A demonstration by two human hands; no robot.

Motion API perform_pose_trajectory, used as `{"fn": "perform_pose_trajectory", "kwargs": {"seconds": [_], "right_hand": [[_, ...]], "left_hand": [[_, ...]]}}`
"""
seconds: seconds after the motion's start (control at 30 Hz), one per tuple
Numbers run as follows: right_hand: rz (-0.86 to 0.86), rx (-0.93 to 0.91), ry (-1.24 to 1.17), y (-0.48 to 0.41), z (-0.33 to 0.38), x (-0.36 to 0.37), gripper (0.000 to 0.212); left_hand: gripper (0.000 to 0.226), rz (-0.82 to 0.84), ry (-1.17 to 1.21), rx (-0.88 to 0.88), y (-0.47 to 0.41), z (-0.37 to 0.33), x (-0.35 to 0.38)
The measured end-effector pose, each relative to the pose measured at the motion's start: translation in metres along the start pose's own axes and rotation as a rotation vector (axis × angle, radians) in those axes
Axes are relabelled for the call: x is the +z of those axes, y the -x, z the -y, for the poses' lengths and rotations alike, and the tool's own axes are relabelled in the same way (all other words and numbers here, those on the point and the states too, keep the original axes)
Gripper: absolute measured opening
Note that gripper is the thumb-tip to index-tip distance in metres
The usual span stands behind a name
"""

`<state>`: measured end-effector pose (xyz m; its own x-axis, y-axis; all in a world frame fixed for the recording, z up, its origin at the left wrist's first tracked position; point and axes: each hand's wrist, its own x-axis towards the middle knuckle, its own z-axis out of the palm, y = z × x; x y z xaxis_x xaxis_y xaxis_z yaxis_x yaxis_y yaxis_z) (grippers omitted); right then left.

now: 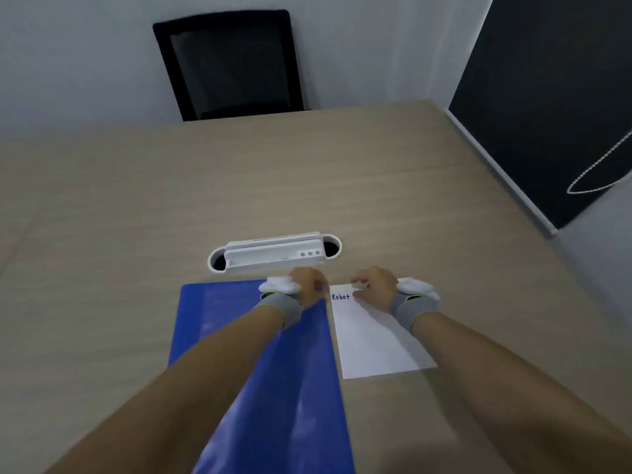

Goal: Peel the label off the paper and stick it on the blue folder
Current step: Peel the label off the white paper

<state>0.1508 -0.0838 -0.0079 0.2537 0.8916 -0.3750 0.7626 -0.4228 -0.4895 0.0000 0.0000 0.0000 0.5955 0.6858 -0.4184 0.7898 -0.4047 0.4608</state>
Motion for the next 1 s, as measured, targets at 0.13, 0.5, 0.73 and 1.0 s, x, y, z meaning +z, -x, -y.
{"fn": "perform_pose_trajectory", "kwargs": {"seconds": [0.13,0.5,0.73,1.0], "right_hand": [[0.043,0.005,0.09,0.002,-0.004,0.006,0.046],[0.009,-0.002,0.209,0.004,-0.014,0.019,0.037],[0.019,0.004,0.22,0.006,-0.016,0.023,0.041],[0.019,0.006,0.231,0.006,-0.017,0.025,0.04]], "left_hand": [[0.029,0.015,-0.005,-0.015,-0.005,-0.001,0.014],[0.033,-0.034,-0.063,-0.016,-0.012,-0.005,0.034],[0.028,-0.056,-0.038,-0.018,-0.011,-0.006,0.033],[0.017,-0.091,0.106,-0.081,-0.01,-0.007,0.033]]}}
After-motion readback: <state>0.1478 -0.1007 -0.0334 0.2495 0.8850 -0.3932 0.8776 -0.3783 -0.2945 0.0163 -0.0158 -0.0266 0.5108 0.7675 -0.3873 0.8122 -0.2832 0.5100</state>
